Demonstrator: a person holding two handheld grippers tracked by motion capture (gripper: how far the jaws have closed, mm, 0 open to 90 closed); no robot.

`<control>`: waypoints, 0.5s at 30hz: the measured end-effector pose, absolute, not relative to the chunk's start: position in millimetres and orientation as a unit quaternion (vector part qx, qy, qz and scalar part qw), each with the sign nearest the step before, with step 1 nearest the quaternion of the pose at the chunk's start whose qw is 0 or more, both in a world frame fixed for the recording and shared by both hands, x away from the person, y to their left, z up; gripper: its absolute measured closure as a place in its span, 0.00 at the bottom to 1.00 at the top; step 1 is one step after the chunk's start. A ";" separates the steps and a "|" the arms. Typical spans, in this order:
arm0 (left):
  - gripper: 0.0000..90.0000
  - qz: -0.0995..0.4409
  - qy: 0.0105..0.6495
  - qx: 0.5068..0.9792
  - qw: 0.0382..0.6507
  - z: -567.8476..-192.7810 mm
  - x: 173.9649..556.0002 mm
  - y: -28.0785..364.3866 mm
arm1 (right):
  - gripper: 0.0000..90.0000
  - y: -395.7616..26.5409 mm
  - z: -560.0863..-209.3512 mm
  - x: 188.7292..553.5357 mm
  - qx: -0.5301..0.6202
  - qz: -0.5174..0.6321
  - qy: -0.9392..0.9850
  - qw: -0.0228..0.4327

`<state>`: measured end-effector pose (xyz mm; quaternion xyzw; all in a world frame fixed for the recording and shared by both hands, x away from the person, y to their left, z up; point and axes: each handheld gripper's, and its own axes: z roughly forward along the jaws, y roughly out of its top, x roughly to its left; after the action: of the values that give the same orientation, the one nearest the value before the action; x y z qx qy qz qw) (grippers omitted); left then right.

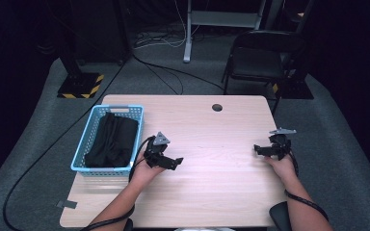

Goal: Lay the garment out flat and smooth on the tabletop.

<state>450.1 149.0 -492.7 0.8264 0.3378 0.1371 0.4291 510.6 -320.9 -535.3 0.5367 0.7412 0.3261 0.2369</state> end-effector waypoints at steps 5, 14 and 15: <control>0.03 0.135 0.337 0.827 0.429 -488.7 449.1 150.1 | 0.00 -320.9 -535.3 510.6 0.537 0.326 0.741 0.237; 0.03 0.141 0.345 0.821 0.432 -479.7 448.5 158.7 | 0.00 -321.1 -535.3 510.5 0.536 0.326 0.742 0.237; 0.03 0.141 0.347 0.819 0.434 -478.6 448.7 160.4 | 0.00 -321.1 -535.3 510.5 0.536 0.326 0.742 0.237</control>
<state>448.7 160.4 -478.6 0.8193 0.3470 0.1410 0.4341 510.5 -321.1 -535.3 0.5358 0.7420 0.3262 0.2366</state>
